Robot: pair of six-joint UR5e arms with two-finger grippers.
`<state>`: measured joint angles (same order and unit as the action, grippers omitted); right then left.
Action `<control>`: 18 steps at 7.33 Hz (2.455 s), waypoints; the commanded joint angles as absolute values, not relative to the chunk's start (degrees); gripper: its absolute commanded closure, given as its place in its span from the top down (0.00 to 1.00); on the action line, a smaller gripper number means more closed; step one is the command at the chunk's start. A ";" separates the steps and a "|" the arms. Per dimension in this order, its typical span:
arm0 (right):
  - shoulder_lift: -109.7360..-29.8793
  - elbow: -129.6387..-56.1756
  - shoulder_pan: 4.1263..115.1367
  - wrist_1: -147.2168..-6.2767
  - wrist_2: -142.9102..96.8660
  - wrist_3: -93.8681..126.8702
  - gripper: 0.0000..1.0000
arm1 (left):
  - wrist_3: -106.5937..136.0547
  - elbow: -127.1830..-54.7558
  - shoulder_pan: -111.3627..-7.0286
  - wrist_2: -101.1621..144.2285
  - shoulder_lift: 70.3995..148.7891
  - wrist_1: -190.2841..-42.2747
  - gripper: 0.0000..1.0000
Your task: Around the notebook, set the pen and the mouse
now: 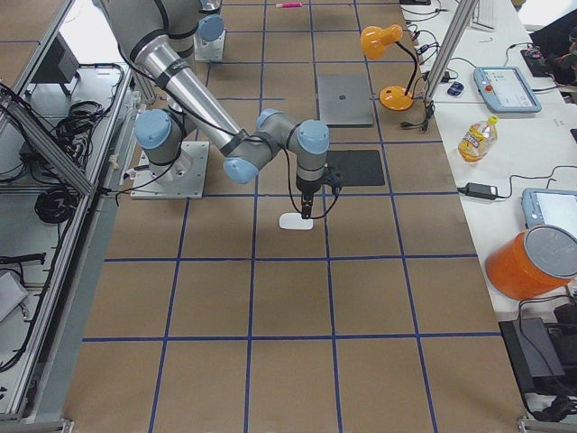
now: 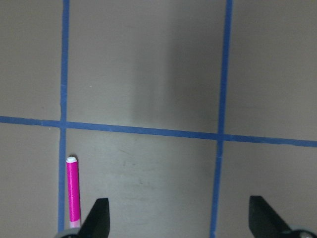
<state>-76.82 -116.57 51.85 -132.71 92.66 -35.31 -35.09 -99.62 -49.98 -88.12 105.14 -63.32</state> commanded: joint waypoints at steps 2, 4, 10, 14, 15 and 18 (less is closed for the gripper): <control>-70.43 -119.44 50.02 -137.28 89.04 -40.42 1.00 | -42.10 -106.23 -44.67 -92.55 112.57 -46.19 1.00; -69.17 -118.83 48.96 -139.48 91.30 -40.26 1.00 | -41.84 -112.04 -43.77 -92.55 113.99 -33.53 1.00; -69.70 -116.38 49.04 -134.41 91.58 -38.68 0.44 | -41.83 -113.82 -41.58 -92.29 113.91 -39.44 0.53; -71.01 -108.33 56.37 -129.85 90.53 -34.84 0.42 | -43.77 -113.38 -39.82 -90.63 113.03 -41.56 0.00; -69.71 -101.58 64.43 -127.64 91.05 -32.80 0.43 | -43.25 -112.68 -40.25 -90.18 112.16 -45.31 0.00; -56.63 -85.81 77.30 -124.19 91.05 -15.37 0.44 | -28.82 -111.00 -47.77 -90.87 104.01 -59.90 0.00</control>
